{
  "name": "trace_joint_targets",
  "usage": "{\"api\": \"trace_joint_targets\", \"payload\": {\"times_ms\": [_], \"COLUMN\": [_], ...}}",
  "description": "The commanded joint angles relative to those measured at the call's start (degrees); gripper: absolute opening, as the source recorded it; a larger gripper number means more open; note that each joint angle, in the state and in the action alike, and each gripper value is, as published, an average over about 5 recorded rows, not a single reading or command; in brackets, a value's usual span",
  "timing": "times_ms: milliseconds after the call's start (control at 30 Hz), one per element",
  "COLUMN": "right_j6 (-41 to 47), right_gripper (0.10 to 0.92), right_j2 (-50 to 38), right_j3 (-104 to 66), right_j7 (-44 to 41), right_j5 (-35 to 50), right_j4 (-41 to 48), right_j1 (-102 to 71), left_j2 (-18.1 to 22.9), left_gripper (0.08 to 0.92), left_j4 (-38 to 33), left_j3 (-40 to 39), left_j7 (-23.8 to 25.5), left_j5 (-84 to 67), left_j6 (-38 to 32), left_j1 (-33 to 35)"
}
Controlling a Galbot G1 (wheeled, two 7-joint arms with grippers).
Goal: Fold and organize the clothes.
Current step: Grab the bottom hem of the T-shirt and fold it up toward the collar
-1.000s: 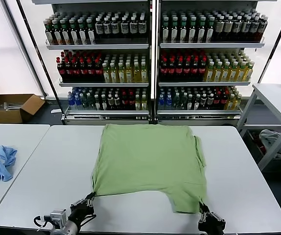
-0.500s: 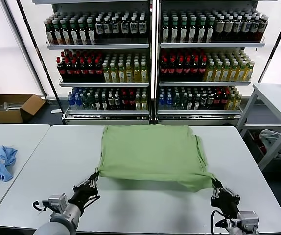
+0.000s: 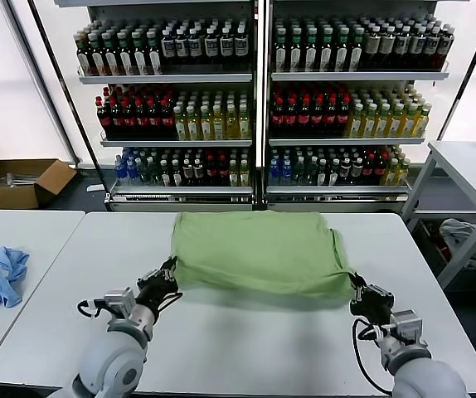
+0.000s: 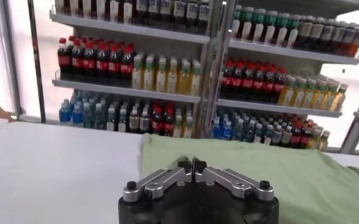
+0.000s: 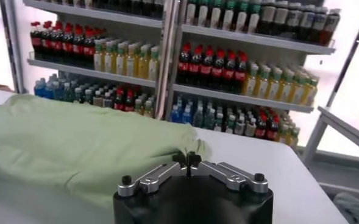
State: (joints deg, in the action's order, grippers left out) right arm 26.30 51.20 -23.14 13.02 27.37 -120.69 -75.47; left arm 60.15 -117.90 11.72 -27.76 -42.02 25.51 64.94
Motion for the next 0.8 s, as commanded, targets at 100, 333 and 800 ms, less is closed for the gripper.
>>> {"api": "trace_joint_targets", "payload": {"times_ms": [100,333,800], "right_j6": [-0.2,-4.6,-10.3], "right_gripper": [0.109,0.109,0.109], "right_j2": [-0.3,1.5,3.5], "right_j3": [7.6,11.3,12.8], "right_j7": [-9.2,-13.4,-16.7], "right_j5": [-3.0,-5.5,-9.0], "right_j4": [13.1,20.3,27.8], "right_j1": [16.2,23.7,26.8], "left_j2": [2.9,3.0,2.2], "left_gripper": [0.083,0.083,0.083], "left_j4": [7.1,8.6,12.3], "left_j3": [-3.6,-3.4,-4.9], "left_j7": [-3.0,-3.7,-1.4], "left_j5": [4.1,5.6,8.3], "left_j6": [2.4,2.9,3.6], "left_j1": [-8.2,-8.8,-9.3]}}
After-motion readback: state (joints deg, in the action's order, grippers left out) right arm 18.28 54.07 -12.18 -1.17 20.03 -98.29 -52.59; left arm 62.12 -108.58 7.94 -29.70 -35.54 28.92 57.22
